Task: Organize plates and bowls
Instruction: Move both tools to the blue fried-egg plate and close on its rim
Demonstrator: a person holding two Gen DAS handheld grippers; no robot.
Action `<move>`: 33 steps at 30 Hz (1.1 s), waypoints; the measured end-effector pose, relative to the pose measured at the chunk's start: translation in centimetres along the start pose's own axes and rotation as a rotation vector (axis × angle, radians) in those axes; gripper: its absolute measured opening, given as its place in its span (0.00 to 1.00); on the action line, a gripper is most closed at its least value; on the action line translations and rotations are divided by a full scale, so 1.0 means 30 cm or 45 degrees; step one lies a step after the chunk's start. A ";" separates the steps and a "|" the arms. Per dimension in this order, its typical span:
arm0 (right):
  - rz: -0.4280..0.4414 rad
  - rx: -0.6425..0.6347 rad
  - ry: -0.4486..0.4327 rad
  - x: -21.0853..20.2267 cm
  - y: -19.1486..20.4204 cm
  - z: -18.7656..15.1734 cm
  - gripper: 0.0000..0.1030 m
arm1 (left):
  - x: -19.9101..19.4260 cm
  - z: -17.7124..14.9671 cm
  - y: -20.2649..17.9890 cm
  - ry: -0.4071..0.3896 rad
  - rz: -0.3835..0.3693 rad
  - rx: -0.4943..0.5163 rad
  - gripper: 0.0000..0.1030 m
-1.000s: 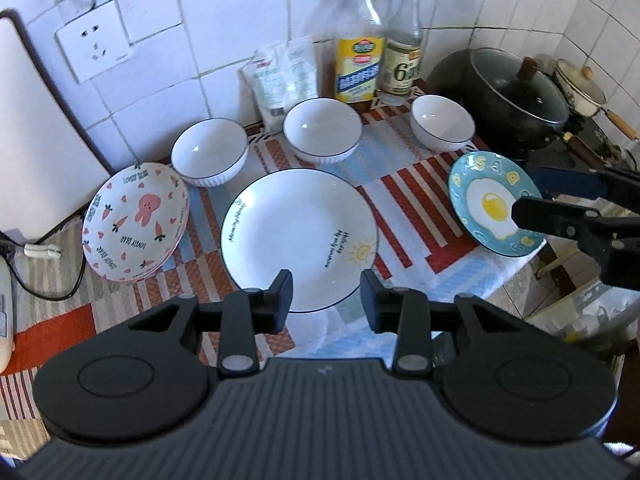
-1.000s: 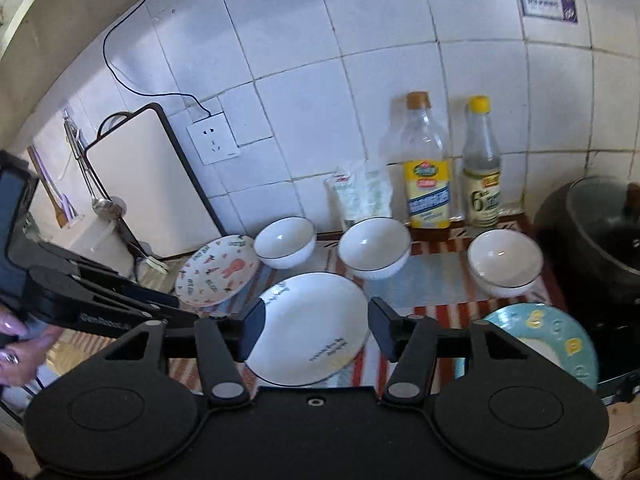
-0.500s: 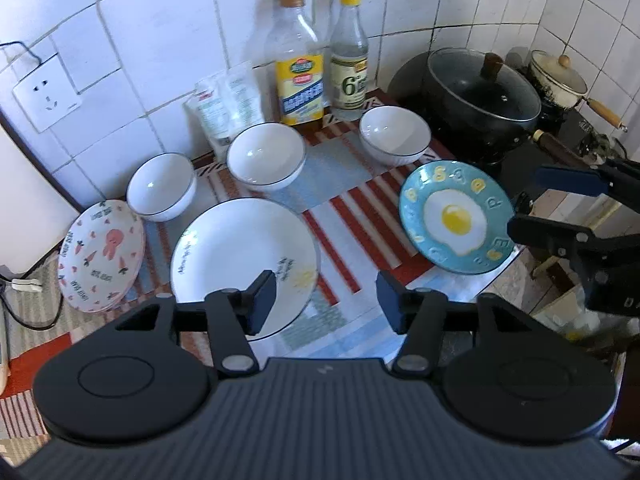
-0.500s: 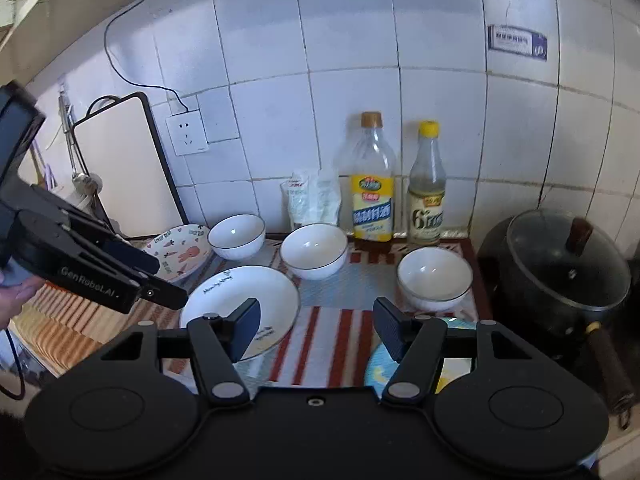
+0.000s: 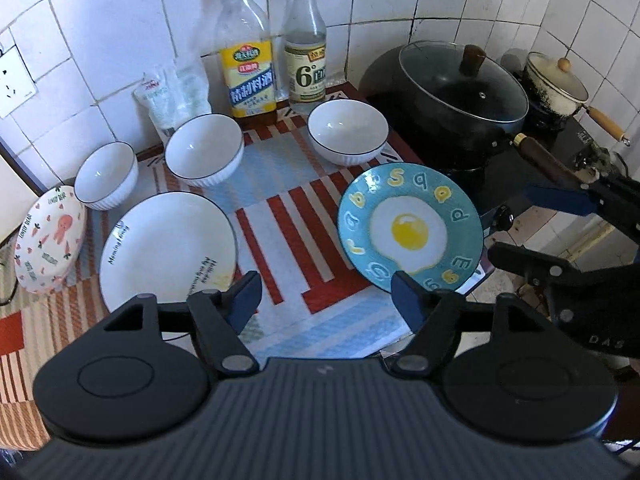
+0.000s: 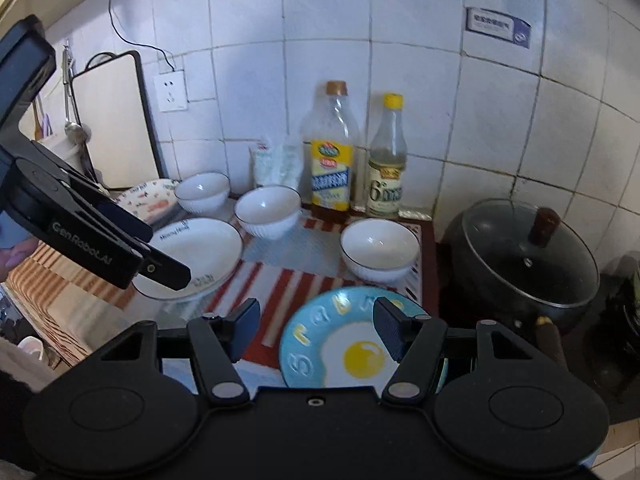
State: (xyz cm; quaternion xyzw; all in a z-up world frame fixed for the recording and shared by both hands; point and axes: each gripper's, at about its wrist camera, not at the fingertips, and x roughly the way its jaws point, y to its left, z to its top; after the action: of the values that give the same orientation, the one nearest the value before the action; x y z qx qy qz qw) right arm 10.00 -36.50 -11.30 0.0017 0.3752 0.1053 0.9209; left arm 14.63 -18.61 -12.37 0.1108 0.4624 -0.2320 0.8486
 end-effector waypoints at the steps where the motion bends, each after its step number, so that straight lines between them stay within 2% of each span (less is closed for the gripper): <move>1: -0.002 0.009 0.001 0.000 -0.014 -0.011 0.66 | 0.008 -0.002 -0.011 -0.003 0.007 -0.004 0.76; 3: -0.005 0.031 -0.005 -0.001 -0.042 -0.039 0.69 | 0.028 -0.007 -0.032 -0.010 0.031 -0.007 0.76; 7: -0.014 0.048 -0.015 0.015 -0.088 -0.103 0.82 | 0.080 -0.017 -0.062 0.007 0.038 -0.034 0.77; 11: 0.005 0.089 -0.021 0.036 -0.126 -0.152 0.82 | 0.129 -0.028 -0.079 0.020 0.053 -0.063 0.78; 12: 0.004 0.108 -0.027 0.042 -0.136 -0.162 0.82 | 0.149 -0.028 -0.078 0.035 0.036 -0.075 0.82; 14: -0.006 0.121 -0.030 0.060 -0.151 -0.180 0.82 | 0.186 -0.029 -0.068 0.039 0.021 -0.105 0.82; 21: -0.095 0.203 -0.032 0.141 -0.207 -0.257 0.82 | 0.318 -0.033 -0.038 -0.051 0.084 -0.129 0.82; 25: -0.125 0.244 -0.004 0.201 -0.234 -0.299 0.82 | 0.391 -0.027 -0.034 -0.047 0.112 -0.138 0.79; 29: -0.112 0.306 0.036 0.267 -0.271 -0.336 0.81 | 0.450 -0.029 -0.042 -0.056 0.072 -0.136 0.78; 33: -0.077 0.347 0.052 0.287 -0.291 -0.336 0.80 | 0.497 -0.038 -0.062 -0.033 0.035 -0.084 0.71</move>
State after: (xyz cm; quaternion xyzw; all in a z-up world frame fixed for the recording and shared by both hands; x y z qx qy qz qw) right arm 10.72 -44.12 -25.22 0.1134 0.4048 0.0256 0.9070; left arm 19.80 -24.12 -25.41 0.0861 0.4570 -0.2062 0.8609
